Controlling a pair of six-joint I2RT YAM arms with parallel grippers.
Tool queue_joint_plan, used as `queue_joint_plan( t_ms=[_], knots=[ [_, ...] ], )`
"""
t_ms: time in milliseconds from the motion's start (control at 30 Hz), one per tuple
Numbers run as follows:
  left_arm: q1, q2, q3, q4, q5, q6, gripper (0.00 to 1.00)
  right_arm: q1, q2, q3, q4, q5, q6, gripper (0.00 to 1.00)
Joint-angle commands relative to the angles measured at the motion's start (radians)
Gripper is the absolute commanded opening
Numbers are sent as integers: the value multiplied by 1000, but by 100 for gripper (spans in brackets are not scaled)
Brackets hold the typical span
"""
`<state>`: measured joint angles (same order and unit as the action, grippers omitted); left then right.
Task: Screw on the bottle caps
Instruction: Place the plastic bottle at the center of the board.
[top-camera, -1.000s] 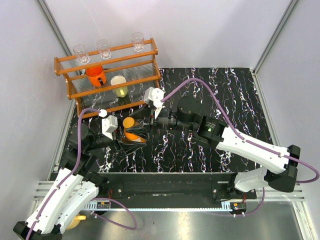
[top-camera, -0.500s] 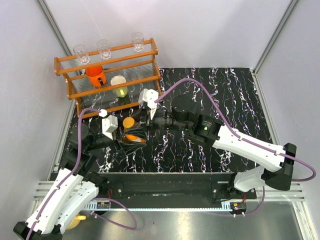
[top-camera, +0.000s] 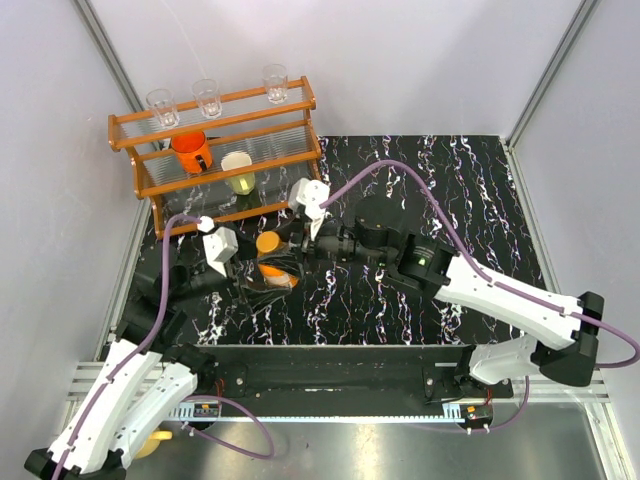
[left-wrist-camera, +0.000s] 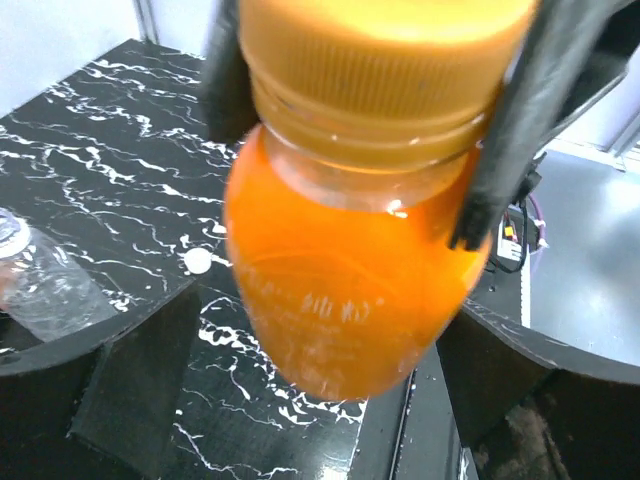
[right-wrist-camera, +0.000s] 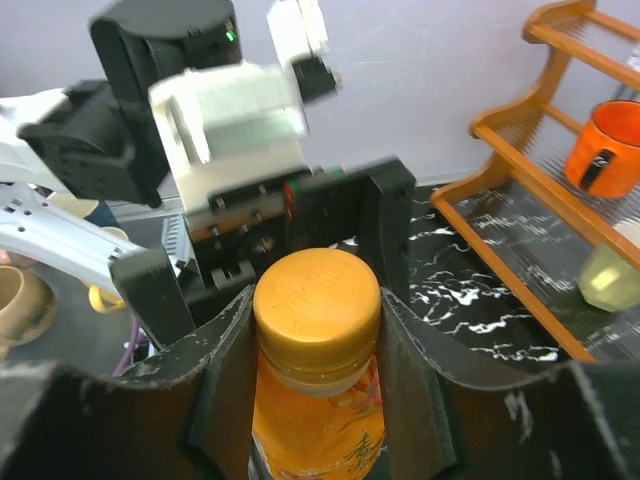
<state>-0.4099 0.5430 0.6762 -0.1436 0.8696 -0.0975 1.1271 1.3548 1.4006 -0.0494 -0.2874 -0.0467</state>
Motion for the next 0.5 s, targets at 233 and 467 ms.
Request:
queue_joint_plan(
  t_ms=[233, 467],
  knots=[
    [11, -5, 345, -323, -260, 140, 99, -64, -89, -136, 74, 105, 1, 20],
    [10, 63, 566, -421, -504, 58, 99, -76, 12, -291, 366, 57, 41, 20]
  ],
)
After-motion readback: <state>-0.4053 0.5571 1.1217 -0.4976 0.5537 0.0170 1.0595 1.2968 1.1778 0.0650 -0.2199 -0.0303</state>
